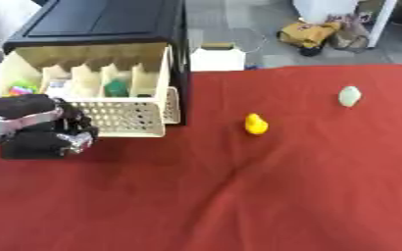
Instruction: Pick up objects from table and place into drawer.
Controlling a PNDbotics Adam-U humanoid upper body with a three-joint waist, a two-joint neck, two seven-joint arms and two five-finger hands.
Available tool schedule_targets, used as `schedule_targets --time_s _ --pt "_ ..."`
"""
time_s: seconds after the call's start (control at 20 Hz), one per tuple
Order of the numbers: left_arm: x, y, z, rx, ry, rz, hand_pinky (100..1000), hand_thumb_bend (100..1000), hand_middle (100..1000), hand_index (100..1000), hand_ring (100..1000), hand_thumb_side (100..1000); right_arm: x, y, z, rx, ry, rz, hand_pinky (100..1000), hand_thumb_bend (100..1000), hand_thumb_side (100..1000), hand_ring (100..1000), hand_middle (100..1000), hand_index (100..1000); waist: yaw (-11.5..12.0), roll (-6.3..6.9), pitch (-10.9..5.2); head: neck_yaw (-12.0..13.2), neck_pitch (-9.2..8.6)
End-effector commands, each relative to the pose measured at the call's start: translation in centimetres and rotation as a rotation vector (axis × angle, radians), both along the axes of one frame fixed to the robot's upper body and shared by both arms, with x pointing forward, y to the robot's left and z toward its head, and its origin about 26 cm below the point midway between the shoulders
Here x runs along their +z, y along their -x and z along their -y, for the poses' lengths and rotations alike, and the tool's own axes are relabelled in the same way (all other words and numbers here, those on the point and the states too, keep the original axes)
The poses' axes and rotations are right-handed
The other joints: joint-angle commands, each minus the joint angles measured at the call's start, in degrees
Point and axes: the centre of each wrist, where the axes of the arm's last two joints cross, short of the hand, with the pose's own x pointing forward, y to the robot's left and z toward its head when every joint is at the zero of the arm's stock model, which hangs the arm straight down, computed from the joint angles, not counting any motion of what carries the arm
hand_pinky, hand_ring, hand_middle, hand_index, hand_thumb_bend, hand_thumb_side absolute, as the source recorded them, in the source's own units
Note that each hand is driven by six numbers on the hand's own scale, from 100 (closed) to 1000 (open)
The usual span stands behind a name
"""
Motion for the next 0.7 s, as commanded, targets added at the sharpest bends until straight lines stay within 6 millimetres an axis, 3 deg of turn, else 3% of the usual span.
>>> schedule_targets --time_s 0.05,0.35,0.7 --pt "0.7 -0.5 -0.8 0.045 -0.021 0.040 574 100 769 928 709 1000 0.8 0.4 0.2 -0.008 0.008 0.030 672 140 625 722 565 772 -0.17 -0.09 -0.47 0.07 -0.99" --pt "0.5 -1.2 -1.1 0.068 -0.034 0.068 486 100 783 931 724 1000 0.8 0.4 0.3 -0.014 0.003 0.033 672 140 624 722 564 771 -0.47 0.03 -0.01 0.14 -1.54" --pt "0.5 -1.6 -1.1 0.076 -0.018 0.080 444 100 809 943 737 1000 0.9 0.4 0.3 -0.017 0.001 0.036 675 152 630 724 565 771 -0.72 0.01 0.41 0.14 -1.90"
